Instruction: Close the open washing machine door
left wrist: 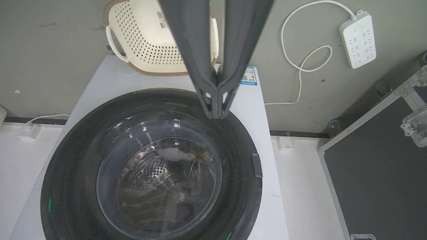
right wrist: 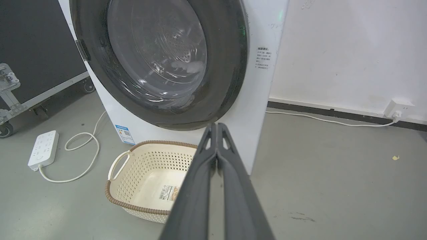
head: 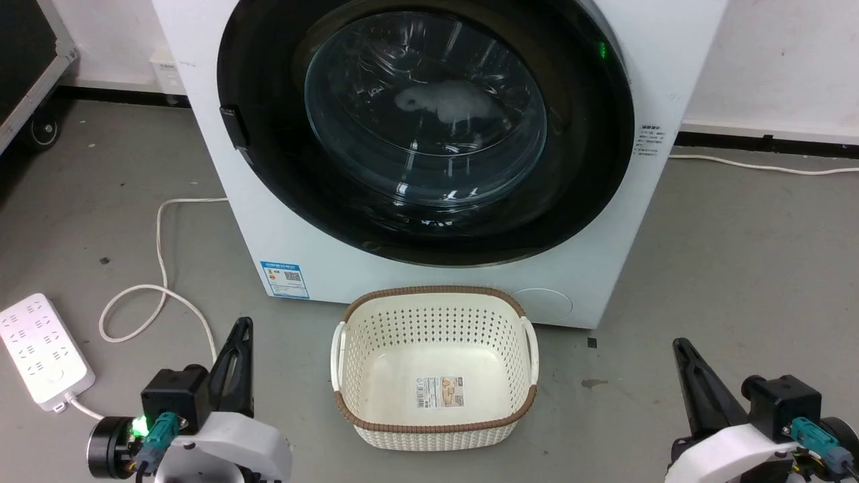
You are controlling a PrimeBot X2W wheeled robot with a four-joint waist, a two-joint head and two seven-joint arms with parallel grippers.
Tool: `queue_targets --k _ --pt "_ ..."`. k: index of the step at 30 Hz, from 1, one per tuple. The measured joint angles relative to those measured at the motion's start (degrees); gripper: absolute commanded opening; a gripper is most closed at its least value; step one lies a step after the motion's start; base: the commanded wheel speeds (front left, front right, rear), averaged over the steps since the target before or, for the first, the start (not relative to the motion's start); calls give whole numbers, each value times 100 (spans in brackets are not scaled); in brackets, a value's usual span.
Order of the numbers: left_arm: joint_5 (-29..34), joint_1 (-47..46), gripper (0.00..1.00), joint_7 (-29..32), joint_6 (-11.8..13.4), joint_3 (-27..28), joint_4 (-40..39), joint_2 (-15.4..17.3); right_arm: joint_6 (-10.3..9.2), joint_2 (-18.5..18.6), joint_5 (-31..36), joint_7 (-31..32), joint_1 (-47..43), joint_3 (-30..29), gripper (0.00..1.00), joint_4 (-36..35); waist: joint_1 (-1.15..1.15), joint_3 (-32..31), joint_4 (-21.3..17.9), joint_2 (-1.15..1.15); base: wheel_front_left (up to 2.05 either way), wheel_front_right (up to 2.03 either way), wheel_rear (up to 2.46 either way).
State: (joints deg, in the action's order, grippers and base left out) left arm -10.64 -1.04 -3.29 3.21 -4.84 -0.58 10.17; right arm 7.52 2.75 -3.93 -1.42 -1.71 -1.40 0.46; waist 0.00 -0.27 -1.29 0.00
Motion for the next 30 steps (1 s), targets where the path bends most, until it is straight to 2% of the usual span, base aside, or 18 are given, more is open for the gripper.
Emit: queue_targets --k 30 --pt "868 18 0 280 -247 393 35 -601 0 0 308 114 85 112 0 -15 0 23 113 0 0 0 0"
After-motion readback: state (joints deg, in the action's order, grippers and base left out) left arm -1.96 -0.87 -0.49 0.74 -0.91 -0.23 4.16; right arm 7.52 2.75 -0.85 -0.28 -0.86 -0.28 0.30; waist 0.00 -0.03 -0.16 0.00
